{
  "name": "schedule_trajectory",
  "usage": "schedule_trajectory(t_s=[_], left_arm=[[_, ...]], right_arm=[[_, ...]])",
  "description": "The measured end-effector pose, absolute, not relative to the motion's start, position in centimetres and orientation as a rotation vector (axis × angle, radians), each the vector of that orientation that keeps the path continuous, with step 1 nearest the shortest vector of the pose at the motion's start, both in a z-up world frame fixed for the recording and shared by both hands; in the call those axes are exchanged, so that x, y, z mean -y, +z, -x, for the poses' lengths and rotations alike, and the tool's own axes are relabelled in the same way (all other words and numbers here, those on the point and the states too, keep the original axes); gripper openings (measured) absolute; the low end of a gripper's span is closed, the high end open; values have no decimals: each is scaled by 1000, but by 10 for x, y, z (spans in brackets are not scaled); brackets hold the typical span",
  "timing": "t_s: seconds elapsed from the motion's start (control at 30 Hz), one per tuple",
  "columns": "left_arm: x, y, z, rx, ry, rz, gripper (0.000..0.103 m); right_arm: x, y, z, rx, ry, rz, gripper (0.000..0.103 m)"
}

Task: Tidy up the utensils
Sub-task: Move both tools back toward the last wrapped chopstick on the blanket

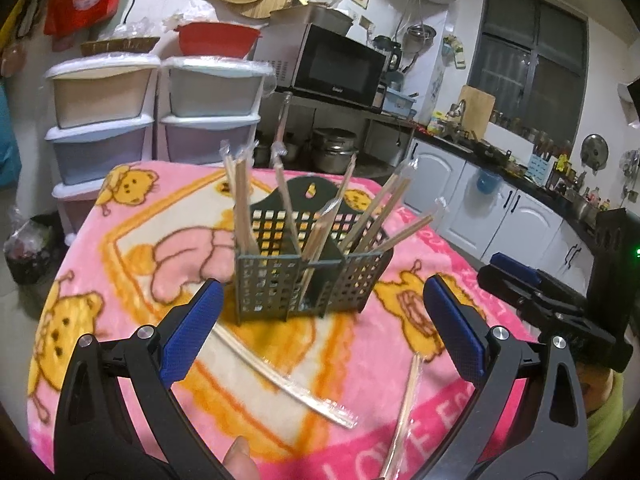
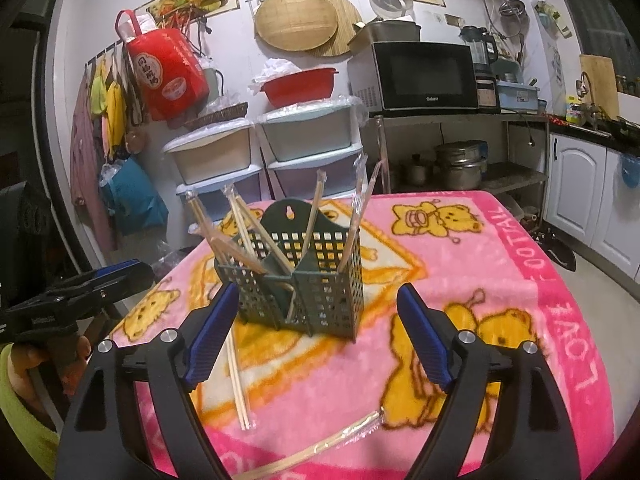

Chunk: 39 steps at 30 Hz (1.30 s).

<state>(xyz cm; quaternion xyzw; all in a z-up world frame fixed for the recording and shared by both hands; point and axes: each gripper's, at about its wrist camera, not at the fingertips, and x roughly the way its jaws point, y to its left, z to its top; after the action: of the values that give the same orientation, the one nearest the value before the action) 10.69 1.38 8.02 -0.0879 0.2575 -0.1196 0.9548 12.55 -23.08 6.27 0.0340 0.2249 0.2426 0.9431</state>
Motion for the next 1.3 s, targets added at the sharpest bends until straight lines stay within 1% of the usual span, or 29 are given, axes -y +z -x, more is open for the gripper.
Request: schedule_trajectory(t_s=[0.57, 1.3], left_arm=[[-22, 53, -99, -593, -211, 198, 92], [-47, -15, -127, -787, -142, 251, 92]], right_arm=[[232, 37, -121, -542, 490, -41, 80], [252, -8, -134, -678, 433, -39, 80]])
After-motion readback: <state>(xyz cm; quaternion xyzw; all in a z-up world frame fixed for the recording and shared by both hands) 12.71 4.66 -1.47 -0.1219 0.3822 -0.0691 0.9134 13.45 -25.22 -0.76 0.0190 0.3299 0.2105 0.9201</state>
